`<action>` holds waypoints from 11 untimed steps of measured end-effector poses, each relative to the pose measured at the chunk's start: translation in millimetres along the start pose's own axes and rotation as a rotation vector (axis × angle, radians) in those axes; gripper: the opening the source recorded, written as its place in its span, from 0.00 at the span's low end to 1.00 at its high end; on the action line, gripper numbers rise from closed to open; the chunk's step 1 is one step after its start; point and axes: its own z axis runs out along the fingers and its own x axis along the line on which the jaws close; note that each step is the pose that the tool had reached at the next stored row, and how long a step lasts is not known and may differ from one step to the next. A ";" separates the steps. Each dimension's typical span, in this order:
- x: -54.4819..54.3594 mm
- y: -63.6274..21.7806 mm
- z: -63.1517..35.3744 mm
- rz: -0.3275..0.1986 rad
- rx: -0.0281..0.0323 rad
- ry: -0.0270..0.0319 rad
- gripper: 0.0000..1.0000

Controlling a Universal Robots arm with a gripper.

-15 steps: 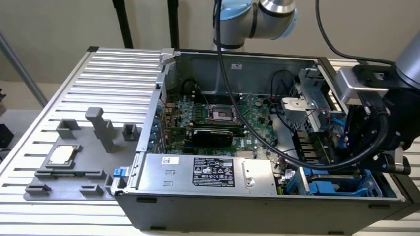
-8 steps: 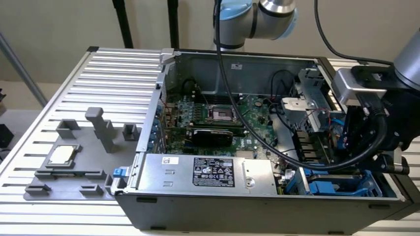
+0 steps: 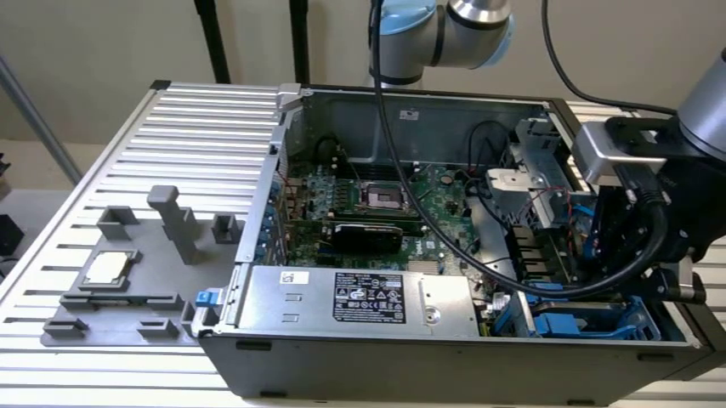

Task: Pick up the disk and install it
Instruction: 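Insert the first disk wire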

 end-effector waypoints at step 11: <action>-0.6 -1.5 2.4 -0.009 0.0004 0.0000 0.16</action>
